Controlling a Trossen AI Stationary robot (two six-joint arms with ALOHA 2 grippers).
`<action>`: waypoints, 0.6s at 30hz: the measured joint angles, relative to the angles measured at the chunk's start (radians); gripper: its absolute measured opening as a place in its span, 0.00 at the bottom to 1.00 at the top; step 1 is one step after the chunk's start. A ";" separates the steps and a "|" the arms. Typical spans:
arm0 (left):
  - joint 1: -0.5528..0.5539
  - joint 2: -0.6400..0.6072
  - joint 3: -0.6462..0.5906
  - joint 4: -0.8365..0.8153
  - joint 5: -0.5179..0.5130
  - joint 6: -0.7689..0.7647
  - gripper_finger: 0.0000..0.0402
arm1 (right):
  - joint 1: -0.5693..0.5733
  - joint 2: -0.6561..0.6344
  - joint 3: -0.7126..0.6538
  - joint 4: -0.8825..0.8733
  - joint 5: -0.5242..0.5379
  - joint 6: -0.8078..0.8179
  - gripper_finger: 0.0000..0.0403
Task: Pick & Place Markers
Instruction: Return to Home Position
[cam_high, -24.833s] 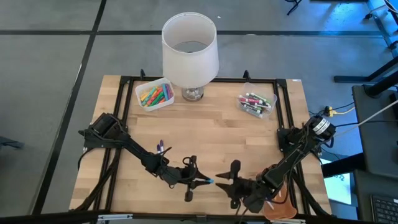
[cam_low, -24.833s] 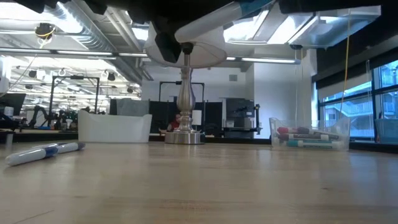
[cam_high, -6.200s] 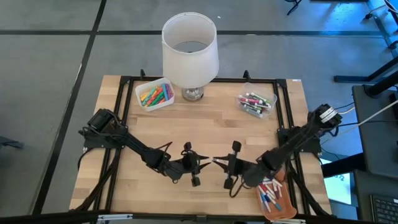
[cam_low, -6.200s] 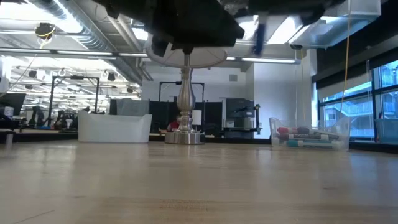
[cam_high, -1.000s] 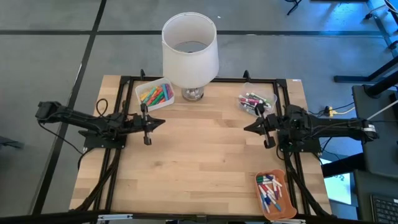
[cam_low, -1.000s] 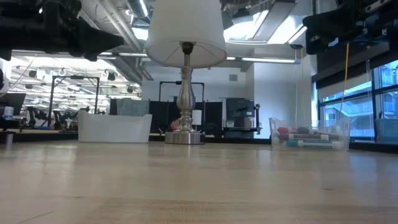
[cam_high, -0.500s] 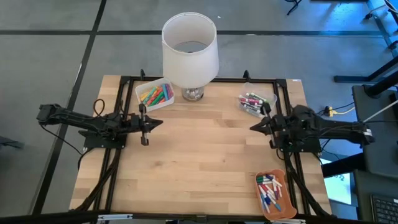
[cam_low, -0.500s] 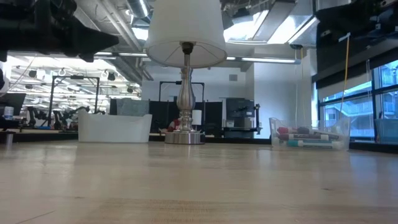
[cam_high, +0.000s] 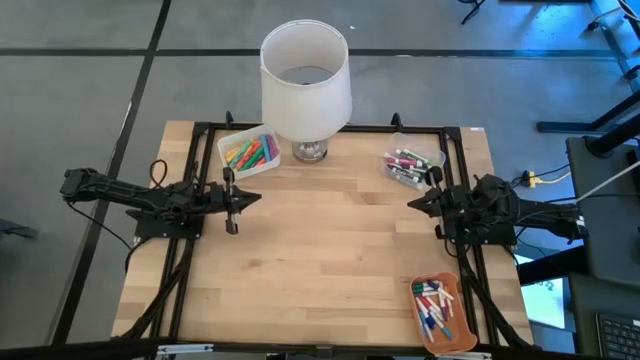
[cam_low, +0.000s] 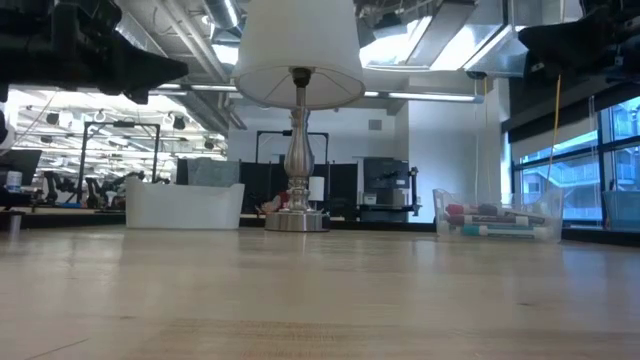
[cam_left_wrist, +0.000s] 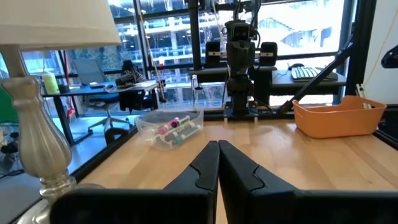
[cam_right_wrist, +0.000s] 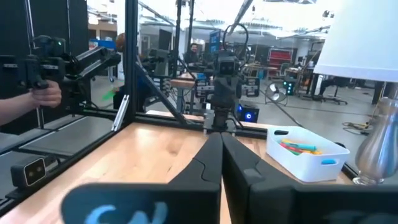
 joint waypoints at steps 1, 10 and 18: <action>0.000 0.000 -0.010 0.012 0.000 0.001 0.02 | 0.000 -0.008 -0.001 0.001 -0.001 0.004 0.01; 0.000 -0.001 -0.019 0.017 0.000 0.007 0.00 | 0.000 -0.038 -0.015 -0.065 -0.001 0.026 0.01; 0.000 -0.001 -0.019 0.017 0.000 0.018 0.02 | -0.002 -0.030 -0.116 0.034 0.043 0.001 0.01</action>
